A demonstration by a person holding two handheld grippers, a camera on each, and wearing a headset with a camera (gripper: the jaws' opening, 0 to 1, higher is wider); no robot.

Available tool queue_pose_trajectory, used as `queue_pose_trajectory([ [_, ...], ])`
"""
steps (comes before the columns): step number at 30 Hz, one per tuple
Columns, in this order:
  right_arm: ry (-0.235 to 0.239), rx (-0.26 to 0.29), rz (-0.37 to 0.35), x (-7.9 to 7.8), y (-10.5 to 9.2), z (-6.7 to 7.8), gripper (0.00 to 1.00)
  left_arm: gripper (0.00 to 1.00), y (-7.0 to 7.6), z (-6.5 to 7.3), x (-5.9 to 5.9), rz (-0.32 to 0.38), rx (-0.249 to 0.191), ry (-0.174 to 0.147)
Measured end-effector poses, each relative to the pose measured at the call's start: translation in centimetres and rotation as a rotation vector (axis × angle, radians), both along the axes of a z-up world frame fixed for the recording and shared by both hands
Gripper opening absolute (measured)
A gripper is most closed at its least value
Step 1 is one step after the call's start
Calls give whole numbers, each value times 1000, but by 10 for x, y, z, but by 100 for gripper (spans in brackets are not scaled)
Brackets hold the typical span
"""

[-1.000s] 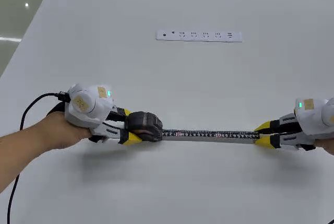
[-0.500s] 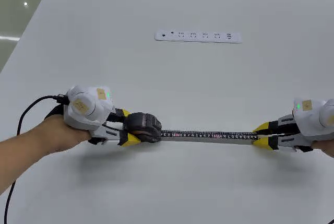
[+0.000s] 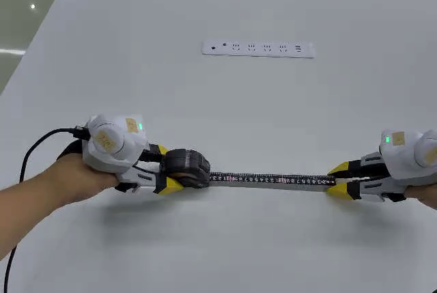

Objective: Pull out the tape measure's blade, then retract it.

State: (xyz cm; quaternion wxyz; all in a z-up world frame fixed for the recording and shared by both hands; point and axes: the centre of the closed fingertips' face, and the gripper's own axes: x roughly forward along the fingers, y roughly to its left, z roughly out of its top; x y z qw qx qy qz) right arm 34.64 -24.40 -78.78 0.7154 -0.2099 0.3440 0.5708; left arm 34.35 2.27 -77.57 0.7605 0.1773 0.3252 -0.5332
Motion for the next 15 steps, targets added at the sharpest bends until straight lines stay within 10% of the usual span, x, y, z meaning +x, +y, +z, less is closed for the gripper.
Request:
queue_pose_trajectory([
  [15, 9, 46, -85, -1, 12, 7, 39, 54, 1, 9, 3, 64, -50, 6],
])
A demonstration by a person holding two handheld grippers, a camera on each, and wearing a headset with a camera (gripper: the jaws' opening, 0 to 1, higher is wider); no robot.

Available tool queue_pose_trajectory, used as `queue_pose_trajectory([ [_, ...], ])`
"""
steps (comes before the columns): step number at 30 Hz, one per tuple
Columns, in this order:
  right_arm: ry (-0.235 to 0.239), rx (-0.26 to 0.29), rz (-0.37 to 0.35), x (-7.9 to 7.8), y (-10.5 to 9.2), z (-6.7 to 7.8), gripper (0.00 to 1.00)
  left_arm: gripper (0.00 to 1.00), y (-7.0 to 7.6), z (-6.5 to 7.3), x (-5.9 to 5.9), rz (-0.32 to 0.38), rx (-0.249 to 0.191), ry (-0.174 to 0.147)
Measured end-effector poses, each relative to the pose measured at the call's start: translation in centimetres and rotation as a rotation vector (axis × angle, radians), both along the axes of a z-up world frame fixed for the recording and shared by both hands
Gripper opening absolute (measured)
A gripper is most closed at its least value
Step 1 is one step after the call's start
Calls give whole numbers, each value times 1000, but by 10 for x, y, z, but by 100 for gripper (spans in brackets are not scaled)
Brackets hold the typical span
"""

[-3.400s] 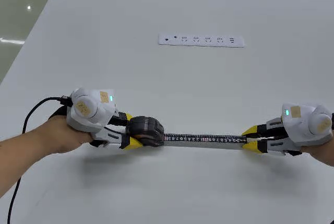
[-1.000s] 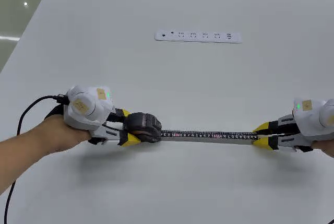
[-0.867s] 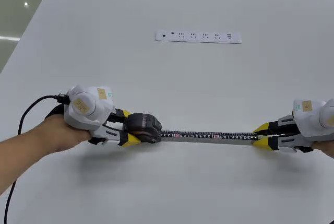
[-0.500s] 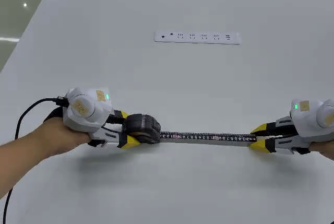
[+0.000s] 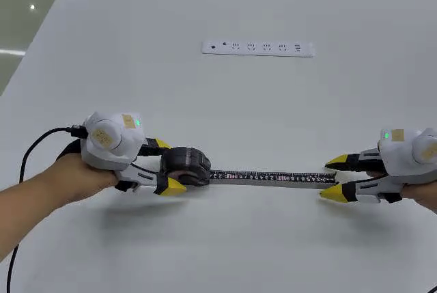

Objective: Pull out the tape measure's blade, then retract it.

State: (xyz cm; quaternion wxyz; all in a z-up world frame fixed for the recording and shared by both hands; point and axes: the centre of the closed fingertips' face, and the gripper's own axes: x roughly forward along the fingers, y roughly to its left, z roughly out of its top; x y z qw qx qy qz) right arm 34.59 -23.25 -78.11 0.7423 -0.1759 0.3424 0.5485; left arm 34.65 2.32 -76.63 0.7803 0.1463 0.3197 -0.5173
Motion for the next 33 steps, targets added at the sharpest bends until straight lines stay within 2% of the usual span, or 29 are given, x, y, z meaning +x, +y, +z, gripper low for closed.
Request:
queue_pose_trajectory([
  [2, -12, 3, -4, -1, 1, 1, 39, 56, 0, 2, 0, 11, -11, 5],
  [6, -29, 13, -23, -3, 4, 4, 42, 59, 5, 6, 1, 42, -19, -6],
  [9, -33, 36, -53, -5, 7, 6, 44, 62, 10, 7, -1, 81, -35, 2],
  [13, -45, 61, -93, -7, 8, 9, 47, 66, 13, 10, -3, 119, -60, -13],
  [14, -56, 75, -120, -5, 8, 12, 47, 66, 15, 10, -6, 128, -60, -8],
  [15, -90, 65, -139, -1, 5, 14, 48, 66, 17, 10, -7, 134, -53, -16],
  [16, -96, 69, -144, -2, 5, 15, 49, 67, 18, 10, -8, 140, -51, -25],
  [18, -98, 87, -170, -4, 6, 18, 50, 68, 20, 13, -11, 156, -62, -19],
  [20, -109, 82, -179, -6, 7, 19, 51, 69, 23, 16, -13, 172, -74, -26],
  [25, -121, 95, -206, -12, 11, 22, 55, 71, 29, 18, -21, 216, -92, -10],
  [33, -160, 102, -245, -18, 16, 34, 62, 75, 41, 22, -34, 281, -109, -33],
])
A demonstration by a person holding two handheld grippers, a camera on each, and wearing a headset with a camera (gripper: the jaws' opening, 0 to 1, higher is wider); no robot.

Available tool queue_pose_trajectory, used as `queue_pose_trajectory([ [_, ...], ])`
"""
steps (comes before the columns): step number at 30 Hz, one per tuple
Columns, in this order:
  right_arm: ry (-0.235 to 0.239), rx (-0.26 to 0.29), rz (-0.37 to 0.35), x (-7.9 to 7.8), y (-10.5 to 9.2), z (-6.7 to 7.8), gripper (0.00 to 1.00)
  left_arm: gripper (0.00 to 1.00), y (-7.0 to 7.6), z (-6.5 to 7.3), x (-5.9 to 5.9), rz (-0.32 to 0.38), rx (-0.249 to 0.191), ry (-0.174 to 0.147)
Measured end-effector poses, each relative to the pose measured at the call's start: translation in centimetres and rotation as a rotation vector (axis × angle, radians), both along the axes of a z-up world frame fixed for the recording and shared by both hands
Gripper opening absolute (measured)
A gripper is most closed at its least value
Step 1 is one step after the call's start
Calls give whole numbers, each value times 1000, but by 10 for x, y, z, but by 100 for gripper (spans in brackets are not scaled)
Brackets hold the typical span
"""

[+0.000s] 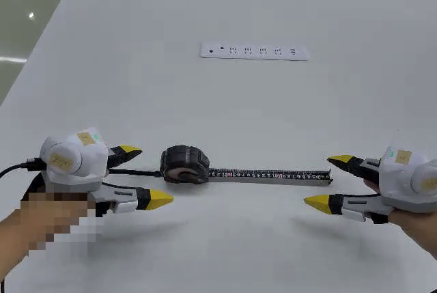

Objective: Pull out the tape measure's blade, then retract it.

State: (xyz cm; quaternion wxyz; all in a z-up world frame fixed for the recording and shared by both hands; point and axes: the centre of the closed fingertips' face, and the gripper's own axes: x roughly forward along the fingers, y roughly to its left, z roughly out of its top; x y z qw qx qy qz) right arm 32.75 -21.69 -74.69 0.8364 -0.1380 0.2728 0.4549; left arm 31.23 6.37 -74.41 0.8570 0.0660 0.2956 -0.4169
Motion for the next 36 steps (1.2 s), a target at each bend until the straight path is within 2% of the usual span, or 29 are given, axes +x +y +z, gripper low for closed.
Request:
queue_pose_trajectory([
  [2, -12, -5, -11, -1, -1, 2, 62, 76, 2, 6, -1, 32, -39, -11],
  [5, -20, -4, -21, -6, 1, 6, 64, 76, 8, 10, -2, 66, -57, -23],
  [10, -28, 6, -48, -9, 0, 6, 69, 79, 13, 13, -7, 101, -51, -46],
  [13, -25, 24, -65, -13, 2, 7, 71, 79, 13, 15, -12, 115, -55, -49],
  [14, -25, 29, -71, -15, 2, 6, 72, 79, 17, 16, -12, 133, -34, -70],
  [15, -25, 30, -72, -15, 2, 6, 73, 79, 17, 16, -13, 135, -32, -73],
  [17, -34, 31, -92, -17, 2, 7, 76, 80, 17, 17, -16, 152, -58, -64],
  [19, -24, 43, -91, -22, 3, 7, 78, 80, 21, 18, -18, 169, -53, -80],
  [22, -35, 28, -84, -30, 6, 7, 79, 80, 28, 21, -20, 211, -53, -103],
  [24, -33, 45, -98, -33, 7, 8, 80, 81, 31, 21, -23, 229, -67, -93],
  [26, -46, 38, -113, -34, 6, 9, 83, 81, 33, 19, -27, 226, -43, -100],
  [28, -31, 62, -122, -38, 7, 10, 85, 81, 35, 18, -32, 231, -50, -92],
  [36, -46, 56, -133, -47, 6, 13, 86, 81, 40, 21, -47, 262, -54, -100],
])
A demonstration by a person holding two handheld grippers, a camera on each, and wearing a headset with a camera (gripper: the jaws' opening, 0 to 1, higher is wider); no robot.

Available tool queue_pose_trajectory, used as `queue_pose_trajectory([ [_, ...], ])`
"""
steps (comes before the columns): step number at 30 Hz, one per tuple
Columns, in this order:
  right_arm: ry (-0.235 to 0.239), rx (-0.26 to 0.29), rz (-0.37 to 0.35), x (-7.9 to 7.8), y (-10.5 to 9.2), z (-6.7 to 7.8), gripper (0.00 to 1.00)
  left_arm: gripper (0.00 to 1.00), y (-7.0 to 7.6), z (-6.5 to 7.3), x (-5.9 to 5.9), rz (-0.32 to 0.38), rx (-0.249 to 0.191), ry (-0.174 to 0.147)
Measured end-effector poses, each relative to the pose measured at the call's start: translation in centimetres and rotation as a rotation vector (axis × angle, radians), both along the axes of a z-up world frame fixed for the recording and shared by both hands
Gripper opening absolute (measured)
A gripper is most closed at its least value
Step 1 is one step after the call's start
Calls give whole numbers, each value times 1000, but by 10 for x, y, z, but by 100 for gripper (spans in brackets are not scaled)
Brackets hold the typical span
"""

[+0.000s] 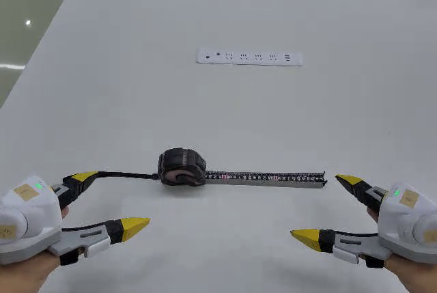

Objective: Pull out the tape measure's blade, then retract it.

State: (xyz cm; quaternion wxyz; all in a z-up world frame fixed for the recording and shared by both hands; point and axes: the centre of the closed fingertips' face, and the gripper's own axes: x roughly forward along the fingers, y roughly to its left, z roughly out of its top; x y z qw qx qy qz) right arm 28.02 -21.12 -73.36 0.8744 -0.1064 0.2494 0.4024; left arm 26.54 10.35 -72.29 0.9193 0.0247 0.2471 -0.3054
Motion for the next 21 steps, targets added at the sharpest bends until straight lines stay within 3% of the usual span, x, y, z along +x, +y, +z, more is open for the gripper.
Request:
queue_pose_trajectory([
  [8, 7, 16, -25, -8, -1, 0, 92, 83, -1, -3, -15, 28, -24, 20],
  [13, 7, 33, -51, -11, -3, 2, 92, 84, 0, -1, -18, 46, -24, 15],
  [16, -3, 16, -52, -16, -4, 3, 92, 85, 1, 0, -21, 51, -22, 10],
  [21, -6, 27, -69, -21, -7, 5, 93, 85, 4, -4, -25, 68, -33, 22],
])
